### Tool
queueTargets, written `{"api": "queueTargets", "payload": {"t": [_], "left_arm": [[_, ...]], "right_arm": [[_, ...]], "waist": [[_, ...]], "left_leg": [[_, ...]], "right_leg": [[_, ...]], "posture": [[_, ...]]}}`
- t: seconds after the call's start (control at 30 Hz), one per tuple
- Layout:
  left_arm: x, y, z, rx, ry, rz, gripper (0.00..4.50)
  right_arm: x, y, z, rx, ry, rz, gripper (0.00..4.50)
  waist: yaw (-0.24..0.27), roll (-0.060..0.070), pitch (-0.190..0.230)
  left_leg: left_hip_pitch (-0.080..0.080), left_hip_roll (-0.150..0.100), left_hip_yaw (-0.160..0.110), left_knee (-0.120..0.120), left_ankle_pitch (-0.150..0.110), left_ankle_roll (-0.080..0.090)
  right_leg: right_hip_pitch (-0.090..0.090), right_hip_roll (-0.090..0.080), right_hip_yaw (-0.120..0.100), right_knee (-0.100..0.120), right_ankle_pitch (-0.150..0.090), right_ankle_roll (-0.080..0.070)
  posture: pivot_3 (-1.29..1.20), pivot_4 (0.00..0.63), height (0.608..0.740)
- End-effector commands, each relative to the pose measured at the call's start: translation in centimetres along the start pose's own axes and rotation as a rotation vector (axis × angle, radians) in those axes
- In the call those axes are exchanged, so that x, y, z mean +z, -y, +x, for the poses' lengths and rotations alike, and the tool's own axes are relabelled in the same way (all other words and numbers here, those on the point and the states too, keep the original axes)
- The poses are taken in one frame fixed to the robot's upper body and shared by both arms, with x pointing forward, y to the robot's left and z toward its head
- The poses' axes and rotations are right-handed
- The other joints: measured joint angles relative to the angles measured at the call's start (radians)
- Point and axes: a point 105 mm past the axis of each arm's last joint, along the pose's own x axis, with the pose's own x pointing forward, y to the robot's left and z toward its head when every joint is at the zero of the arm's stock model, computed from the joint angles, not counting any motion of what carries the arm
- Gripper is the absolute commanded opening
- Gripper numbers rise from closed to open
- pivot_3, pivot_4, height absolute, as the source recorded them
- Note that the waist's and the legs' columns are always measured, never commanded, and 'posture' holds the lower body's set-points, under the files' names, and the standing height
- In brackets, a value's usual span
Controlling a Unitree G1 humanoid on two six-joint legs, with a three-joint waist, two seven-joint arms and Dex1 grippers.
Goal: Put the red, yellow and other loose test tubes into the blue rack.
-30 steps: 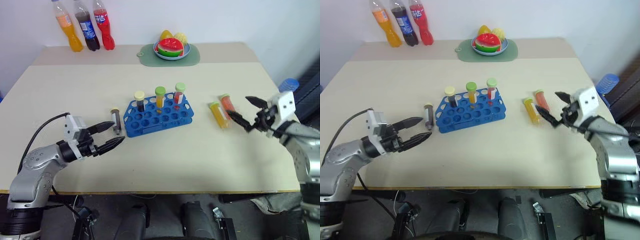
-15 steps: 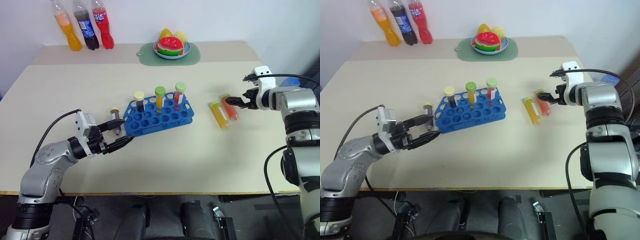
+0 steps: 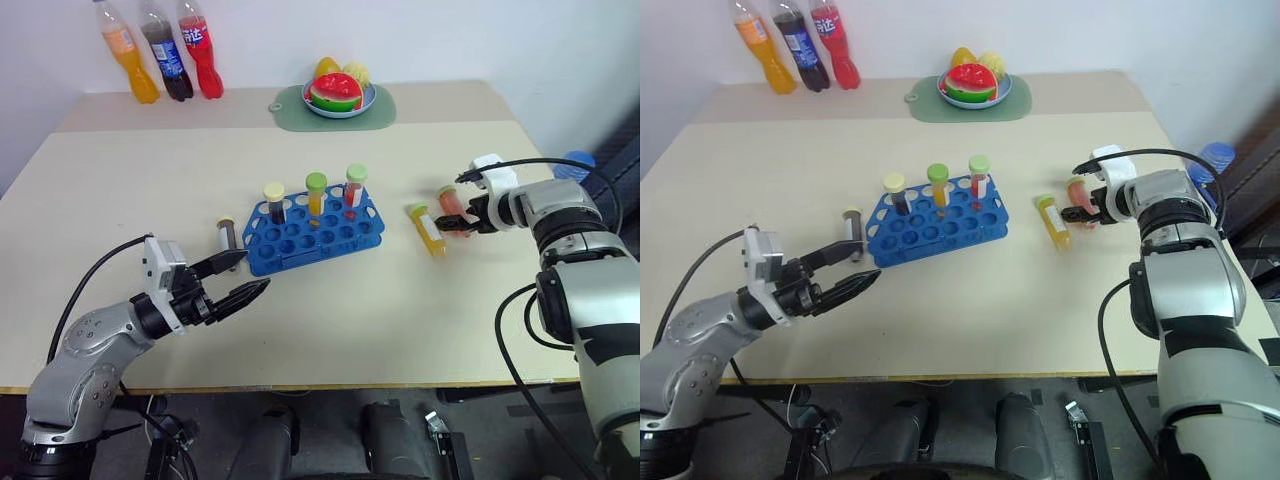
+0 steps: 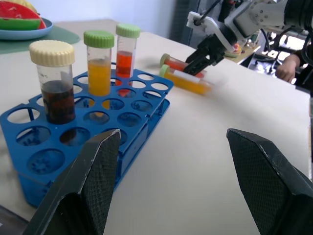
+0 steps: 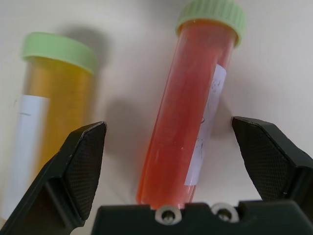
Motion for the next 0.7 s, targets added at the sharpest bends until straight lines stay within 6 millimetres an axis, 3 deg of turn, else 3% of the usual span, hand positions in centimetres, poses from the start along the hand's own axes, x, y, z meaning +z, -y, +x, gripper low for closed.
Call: {"api": "queueTargets", "payload": {"t": [0.03,0.17,0.3,0.33,0.5,0.63,0.7], "left_arm": [[1.0,0.5,-0.3,0.002,0.034,0.013,3.62],[0.8,0.7,-0.5,0.014,0.032,0.003,3.62],[0.7,0.8,-0.6,0.021,0.032,-0.001,3.62],[0.7,0.8,-0.5,0.022,0.032,-0.001,3.62],[0.7,0.6,-0.3,0.023,0.036,0.004,3.62],[0.9,0.3,-0.2,0.031,0.050,0.004,3.62],[0.8,0.1,-0.1,0.029,0.053,0.001,3.62]], "right_arm": [[1.4,0.6,-1.0,-0.036,0.014,-0.030,4.49],[1.3,0.7,-0.8,-0.059,0.002,-0.046,3.25],[1.2,0.8,-0.7,-0.065,0.004,-0.073,1.01],[1.1,0.9,-0.7,-0.068,0.008,-0.079,0.83],[1.7,1.6,-1.5,-0.053,0.110,-0.027,0.83],[5.7,1.9,-3.9,0.041,0.534,0.072,0.83],[7.0,0.1,-5.1,0.126,0.826,0.020,0.83]], "waist": [[-0.004,0.000,0.000],[-0.007,0.000,0.000],[-0.006,0.000,0.000],[-0.007,0.000,0.000],[-0.005,0.000,0.000],[-0.004,0.001,0.000],[-0.005,0.000,0.000]], "left_leg": [[0.000,0.000,0.000,0.000,0.000,0.000],[0.000,0.000,0.000,0.000,0.000,0.000],[0.000,0.000,0.000,0.000,0.000,0.000],[0.000,0.000,0.000,0.000,0.000,0.000],[0.000,0.000,0.001,0.000,0.000,0.000],[0.000,0.000,0.001,0.000,0.000,0.000],[0.000,0.000,0.001,-0.001,0.000,0.000]], "right_leg": [[0.000,0.000,0.000,0.000,0.000,0.000],[0.000,0.000,0.000,0.000,0.000,0.000],[0.000,0.000,0.000,0.000,0.000,0.000],[0.000,0.000,0.000,0.000,0.000,0.000],[0.000,0.000,0.001,0.000,0.000,0.000],[0.000,0.000,0.001,0.000,0.000,0.000],[0.001,0.001,0.000,-0.001,0.000,0.000]], "posture": [[0.00,0.150,0.740],[0.00,0.150,0.740],[0.00,0.150,0.740],[0.00,0.150,0.740],[0.00,0.150,0.740],[0.00,0.150,0.740],[0.00,0.150,0.740]]}}
